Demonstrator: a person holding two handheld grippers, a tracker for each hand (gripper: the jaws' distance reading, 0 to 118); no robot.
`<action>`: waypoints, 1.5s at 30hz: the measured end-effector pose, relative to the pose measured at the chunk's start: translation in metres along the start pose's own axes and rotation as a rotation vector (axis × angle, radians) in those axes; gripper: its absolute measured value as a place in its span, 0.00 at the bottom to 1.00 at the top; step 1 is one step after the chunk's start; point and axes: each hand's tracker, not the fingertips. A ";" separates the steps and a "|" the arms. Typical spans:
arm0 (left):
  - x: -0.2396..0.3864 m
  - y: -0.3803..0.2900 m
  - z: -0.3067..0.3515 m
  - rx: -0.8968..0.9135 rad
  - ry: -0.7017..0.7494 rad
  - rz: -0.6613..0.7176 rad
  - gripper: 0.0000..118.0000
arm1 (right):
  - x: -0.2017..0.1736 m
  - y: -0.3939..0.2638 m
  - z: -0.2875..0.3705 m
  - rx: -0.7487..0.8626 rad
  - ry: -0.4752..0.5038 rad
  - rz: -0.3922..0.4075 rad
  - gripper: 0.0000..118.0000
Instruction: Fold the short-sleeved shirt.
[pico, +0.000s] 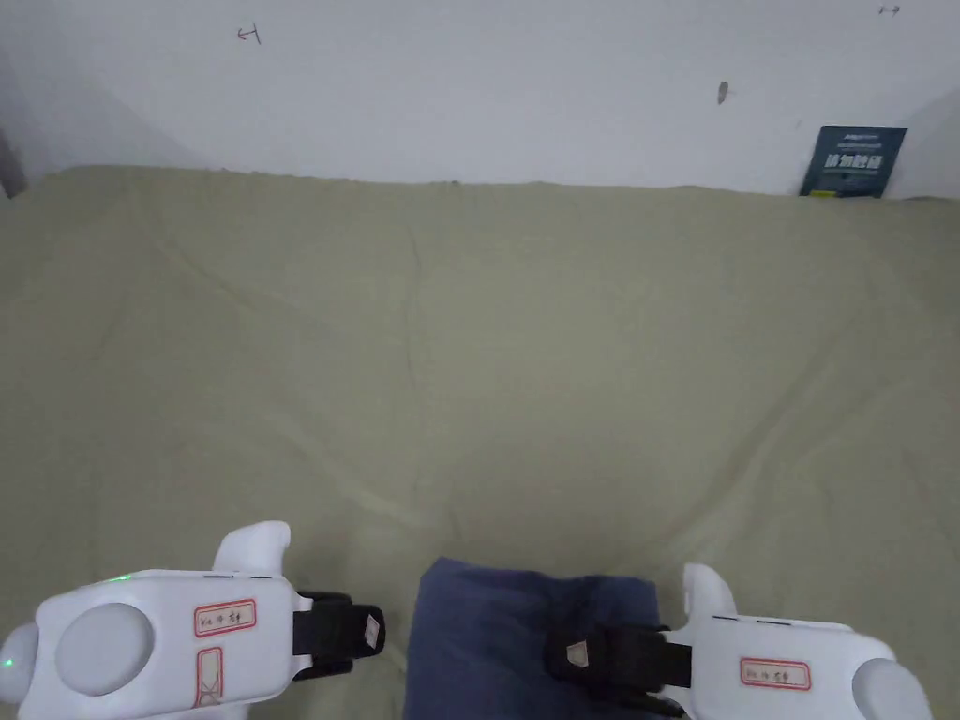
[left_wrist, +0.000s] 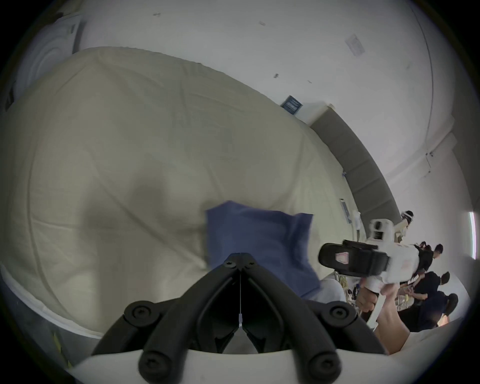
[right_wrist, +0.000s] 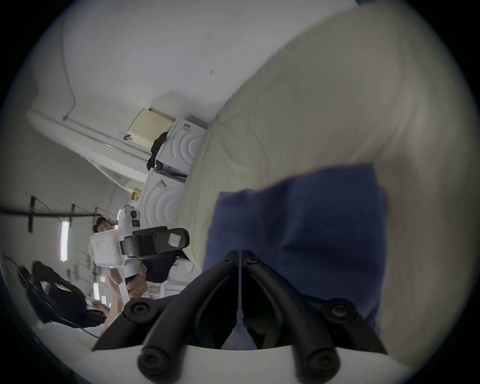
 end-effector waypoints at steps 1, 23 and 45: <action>-0.007 0.000 -0.003 -0.012 -0.013 0.014 0.00 | 0.015 0.002 -0.005 -0.026 -0.020 -0.020 0.03; -0.024 0.018 -0.128 -0.242 -0.498 0.131 0.98 | 0.071 -0.002 0.006 -0.031 0.184 -0.198 0.03; -0.109 0.063 -0.015 -0.120 -0.264 0.122 0.26 | -0.129 -0.046 0.114 0.562 -0.615 0.537 0.03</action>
